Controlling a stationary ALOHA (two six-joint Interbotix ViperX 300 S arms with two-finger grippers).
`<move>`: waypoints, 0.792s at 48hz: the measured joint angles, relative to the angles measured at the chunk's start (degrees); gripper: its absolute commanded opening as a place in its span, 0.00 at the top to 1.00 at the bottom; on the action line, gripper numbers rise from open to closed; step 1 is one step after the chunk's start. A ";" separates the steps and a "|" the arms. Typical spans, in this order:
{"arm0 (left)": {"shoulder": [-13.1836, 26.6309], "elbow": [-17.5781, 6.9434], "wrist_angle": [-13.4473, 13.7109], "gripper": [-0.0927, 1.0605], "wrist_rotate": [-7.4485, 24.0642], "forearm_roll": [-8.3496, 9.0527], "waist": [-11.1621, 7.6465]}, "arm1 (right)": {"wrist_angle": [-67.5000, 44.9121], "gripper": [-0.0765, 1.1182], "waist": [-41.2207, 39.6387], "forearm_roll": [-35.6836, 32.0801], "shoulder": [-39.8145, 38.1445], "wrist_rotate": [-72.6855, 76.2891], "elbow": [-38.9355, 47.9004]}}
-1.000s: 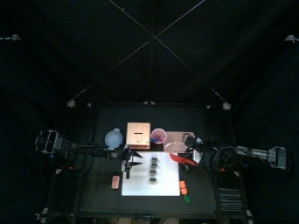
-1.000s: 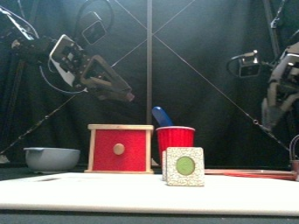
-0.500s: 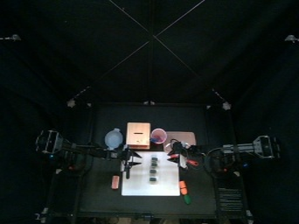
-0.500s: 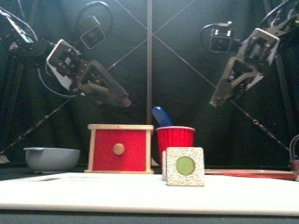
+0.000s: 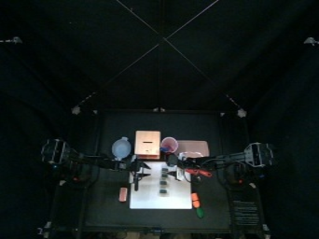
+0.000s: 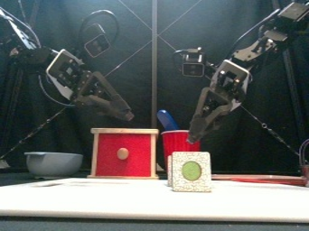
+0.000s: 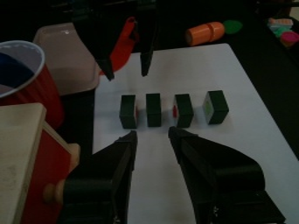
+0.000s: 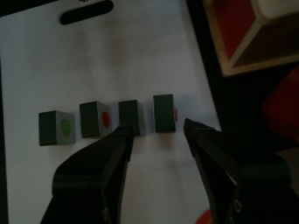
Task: Place sushi on board then cut the sushi with the knife then place the pieces on the plate
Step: Place the 4 sushi pieces on the plate
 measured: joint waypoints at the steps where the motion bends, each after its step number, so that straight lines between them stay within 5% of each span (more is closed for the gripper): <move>1: 0.09 0.00 0.00 0.26 0.09 0.00 0.00 | 0.09 0.21 0.00 -0.09 0.44 0.00 -0.35; 38: 0.26 0.70 0.00 0.27 0.18 0.00 0.18 | 0.97 0.21 -3.43 -2.46 7.56 0.00 -5.45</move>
